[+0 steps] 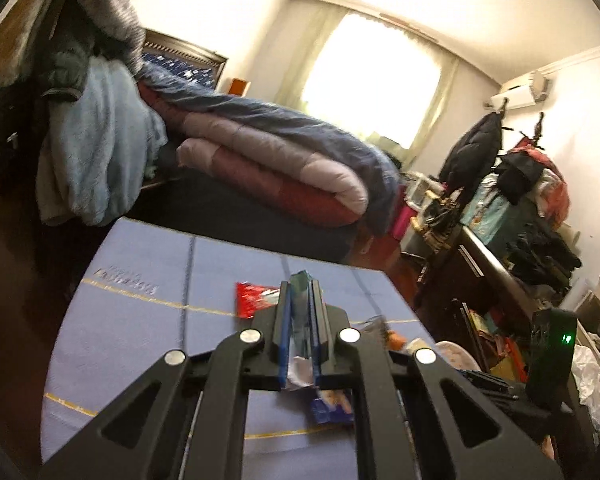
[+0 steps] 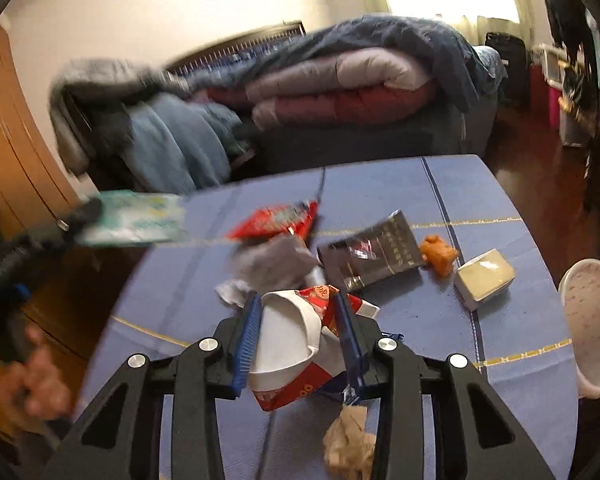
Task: Collect trash
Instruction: 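Grasp the red-white paper cup with the right tool while left lifts wipes, then carry both items to the wastebasket and open both tools to drop them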
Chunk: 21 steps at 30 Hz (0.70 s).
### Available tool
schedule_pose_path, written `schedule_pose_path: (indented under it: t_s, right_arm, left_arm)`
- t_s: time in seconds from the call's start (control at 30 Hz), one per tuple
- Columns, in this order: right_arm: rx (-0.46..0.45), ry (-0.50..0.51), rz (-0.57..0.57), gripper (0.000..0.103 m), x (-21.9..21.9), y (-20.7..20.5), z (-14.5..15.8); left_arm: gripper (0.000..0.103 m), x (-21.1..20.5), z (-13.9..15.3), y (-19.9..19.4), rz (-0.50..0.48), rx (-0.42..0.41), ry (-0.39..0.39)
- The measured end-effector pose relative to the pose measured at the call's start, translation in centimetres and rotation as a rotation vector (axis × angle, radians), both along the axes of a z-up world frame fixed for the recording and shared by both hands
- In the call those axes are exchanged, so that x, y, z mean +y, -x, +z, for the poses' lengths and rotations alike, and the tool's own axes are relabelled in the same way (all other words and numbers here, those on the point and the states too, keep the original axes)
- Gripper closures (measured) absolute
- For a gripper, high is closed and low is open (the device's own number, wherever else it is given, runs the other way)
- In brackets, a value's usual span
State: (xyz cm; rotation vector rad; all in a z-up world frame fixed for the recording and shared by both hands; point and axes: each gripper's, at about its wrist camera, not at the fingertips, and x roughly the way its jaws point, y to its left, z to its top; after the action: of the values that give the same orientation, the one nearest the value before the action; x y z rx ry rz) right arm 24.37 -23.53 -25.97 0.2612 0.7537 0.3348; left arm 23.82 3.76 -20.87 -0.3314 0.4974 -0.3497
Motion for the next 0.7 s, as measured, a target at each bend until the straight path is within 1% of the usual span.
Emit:
schedule_pose_path:
  t_s: [0.1,0.23,0.37,0.47,0.57,0.7]
  right_arm:
    - [-0.046,-0.032,-0.016,0.065,-1.4,1.4,1.6]
    - [-0.078,-0.003,-0.071,0.065,-3.2,3.1,2.6]
    - [-0.088,0.04,-0.145,0.065,-5.9,4.8,2.7]
    - [-0.085,0.063,-0.208,0.065,-8.4,5.8,2.5]
    - [-0.087,0.085,-0.288,0.065,-11.7,6.8,2.2]
    - [-0.087,0.113,-0.393,0.065,-15.9,7.8,1.7]
  left_arm:
    - [0.093,-1.9,1.1,0.6,-0.046,-0.024,0.003]
    - [0.093,-5.7,2.3,1.3,-0.129,-0.051,-0.003]
    - [0.093,-9.8,2.7,1.7,-0.213,-0.061,-0.015]
    - [0.093,-13.8,2.7,1.6,-0.291,-0.059,-0.028]
    - [0.093,-17.4,2.5,1.6,-0.352,-0.058,-0.039]
    - [0.093,-23.5,2.1,1.2,-0.449,-0.051,-0.065]
